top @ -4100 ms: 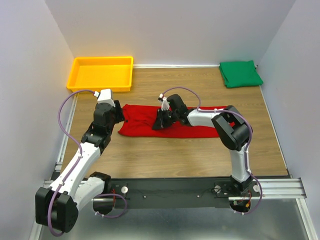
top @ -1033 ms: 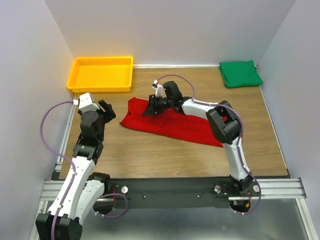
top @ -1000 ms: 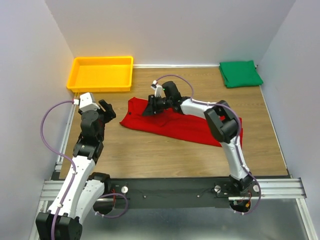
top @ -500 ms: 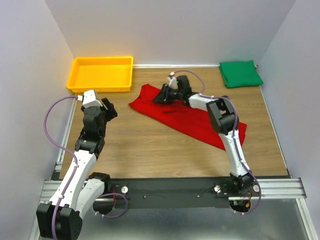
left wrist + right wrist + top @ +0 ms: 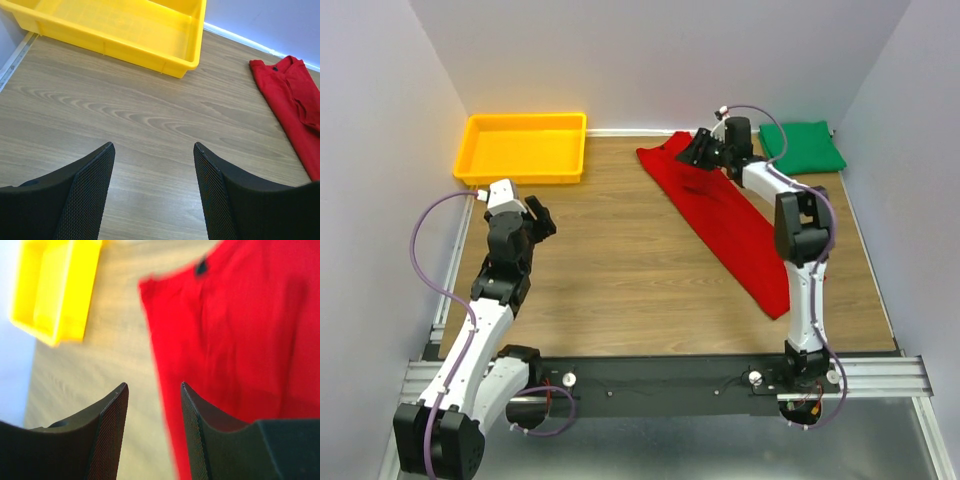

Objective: Fold and stack the t-shirts
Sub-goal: Fold the tshirt

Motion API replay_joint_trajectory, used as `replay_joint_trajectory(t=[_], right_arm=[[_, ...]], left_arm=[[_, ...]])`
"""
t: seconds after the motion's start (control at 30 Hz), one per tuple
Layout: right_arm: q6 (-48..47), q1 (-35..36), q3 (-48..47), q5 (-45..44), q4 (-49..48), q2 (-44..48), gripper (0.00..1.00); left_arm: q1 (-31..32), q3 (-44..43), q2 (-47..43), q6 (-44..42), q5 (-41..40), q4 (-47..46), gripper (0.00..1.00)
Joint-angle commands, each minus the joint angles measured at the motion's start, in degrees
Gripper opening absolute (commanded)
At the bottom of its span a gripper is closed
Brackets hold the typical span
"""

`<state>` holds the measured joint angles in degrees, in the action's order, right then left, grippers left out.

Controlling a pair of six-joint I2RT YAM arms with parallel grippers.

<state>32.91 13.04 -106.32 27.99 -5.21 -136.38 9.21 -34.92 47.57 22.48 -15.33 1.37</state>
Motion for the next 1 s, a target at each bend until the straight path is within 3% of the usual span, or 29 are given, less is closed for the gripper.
replay_joint_trajectory(t=[0.0, 0.13, 0.27, 0.4, 0.67, 0.97], right_arm=[[-10.4, 1.1, 13.7, -11.6, 11.1, 17.3, 0.53], [-11.5, 1.0, 33.4, -20.1, 17.7, 32.8, 0.50], [-10.8, 1.1, 46.2, -24.3, 23.8, 42.4, 0.49], [-9.9, 1.3, 52.9, -26.1, 28.8, 47.9, 0.46], [-8.4, 4.3, 55.5, -27.5, 31.8, 44.4, 0.42], [2.1, 23.2, 46.0, -26.4, 31.6, 35.1, 0.43]], left_arm=[[-0.2, -1.0, -1.6, -0.3, 1.2, -0.9, 0.72], [-0.2, -0.9, -2.8, -0.2, 1.7, -0.8, 0.72], [-0.2, -0.7, -3.7, -0.1, 2.3, -0.8, 0.72], [-0.2, -0.8, -4.2, 0.1, 2.6, -0.9, 0.72], [-0.2, -0.6, -5.4, 0.4, 2.6, -0.6, 0.72], [-0.2, -0.6, -6.2, -0.2, 3.0, 0.0, 0.71]])
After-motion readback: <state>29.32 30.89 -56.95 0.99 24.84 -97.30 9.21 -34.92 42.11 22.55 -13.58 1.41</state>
